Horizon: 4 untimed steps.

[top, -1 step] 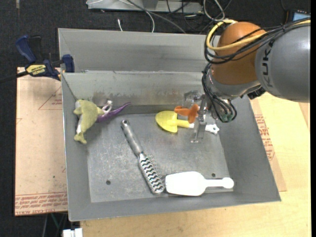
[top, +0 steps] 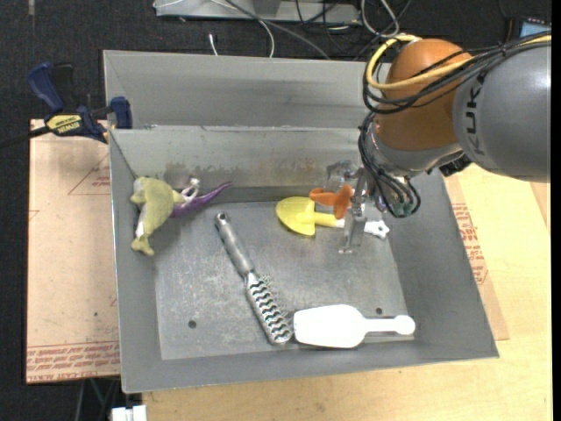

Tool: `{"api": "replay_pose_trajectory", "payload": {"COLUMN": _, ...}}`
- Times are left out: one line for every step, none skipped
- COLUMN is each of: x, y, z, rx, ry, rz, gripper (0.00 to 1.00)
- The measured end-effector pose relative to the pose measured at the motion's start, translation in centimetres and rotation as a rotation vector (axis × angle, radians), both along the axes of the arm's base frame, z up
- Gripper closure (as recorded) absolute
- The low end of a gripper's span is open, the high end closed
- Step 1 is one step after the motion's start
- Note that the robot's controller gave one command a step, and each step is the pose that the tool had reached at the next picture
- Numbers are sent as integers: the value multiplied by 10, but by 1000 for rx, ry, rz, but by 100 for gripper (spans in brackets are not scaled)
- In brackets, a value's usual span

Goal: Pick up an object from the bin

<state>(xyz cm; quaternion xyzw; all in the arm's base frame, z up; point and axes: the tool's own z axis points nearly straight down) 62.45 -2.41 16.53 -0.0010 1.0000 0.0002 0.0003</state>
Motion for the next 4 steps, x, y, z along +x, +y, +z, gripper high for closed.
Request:
{"api": "replay_pose_trajectory", "payload": {"x": -8, "y": 1, "z": 4, "rx": 0, "ry": 2, "rz": 21, "gripper": 0}}
{"api": "replay_pose_trajectory", "payload": {"x": -34, "y": 23, "z": 65, "rx": 0, "ry": -5, "rz": 123, "gripper": 0}}
{"api": "replay_pose_trajectory", "payload": {"x": -12, "y": 7, "z": 111, "rx": 0, "ry": 1, "rz": 103, "gripper": 0}}
{"api": "replay_pose_trajectory", "payload": {"x": -29, "y": 8, "z": 210, "rx": 2, "ry": 8, "rz": 122, "gripper": 0}}
